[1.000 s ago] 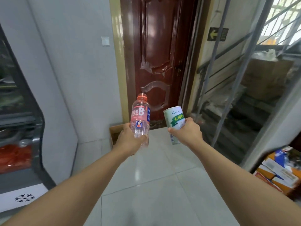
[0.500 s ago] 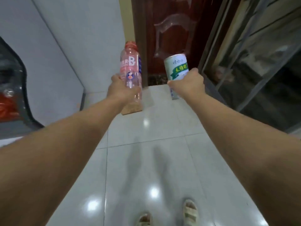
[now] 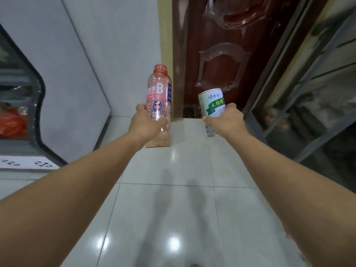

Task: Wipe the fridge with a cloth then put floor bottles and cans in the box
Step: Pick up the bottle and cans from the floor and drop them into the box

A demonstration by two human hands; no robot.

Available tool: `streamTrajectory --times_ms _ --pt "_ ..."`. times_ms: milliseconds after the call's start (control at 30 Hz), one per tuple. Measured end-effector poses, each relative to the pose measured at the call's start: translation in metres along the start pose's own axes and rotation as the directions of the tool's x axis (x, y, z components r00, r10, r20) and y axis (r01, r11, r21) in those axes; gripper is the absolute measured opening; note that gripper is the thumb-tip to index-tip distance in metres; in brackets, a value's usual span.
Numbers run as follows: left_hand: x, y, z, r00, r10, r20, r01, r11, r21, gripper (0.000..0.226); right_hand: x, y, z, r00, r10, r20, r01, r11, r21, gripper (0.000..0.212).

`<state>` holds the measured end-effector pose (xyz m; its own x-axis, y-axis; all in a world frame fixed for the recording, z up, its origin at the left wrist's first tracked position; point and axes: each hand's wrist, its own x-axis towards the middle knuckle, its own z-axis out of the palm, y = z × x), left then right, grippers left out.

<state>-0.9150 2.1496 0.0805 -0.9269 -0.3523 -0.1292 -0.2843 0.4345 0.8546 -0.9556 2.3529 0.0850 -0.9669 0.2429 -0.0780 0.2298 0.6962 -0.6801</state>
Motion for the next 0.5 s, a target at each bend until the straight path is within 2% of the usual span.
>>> streamTrajectory --times_ms 167,500 --pt "-0.005 0.026 0.020 0.996 0.013 -0.084 -0.011 0.999 0.031 0.068 0.018 0.006 -0.027 0.999 -0.035 0.008 0.035 0.999 0.035 0.064" --pt "0.008 0.059 0.048 0.996 0.011 -0.089 -0.012 1.000 -0.004 0.068 0.066 0.010 -0.058 0.998 -0.066 -0.008 0.067 0.996 0.062 0.062"
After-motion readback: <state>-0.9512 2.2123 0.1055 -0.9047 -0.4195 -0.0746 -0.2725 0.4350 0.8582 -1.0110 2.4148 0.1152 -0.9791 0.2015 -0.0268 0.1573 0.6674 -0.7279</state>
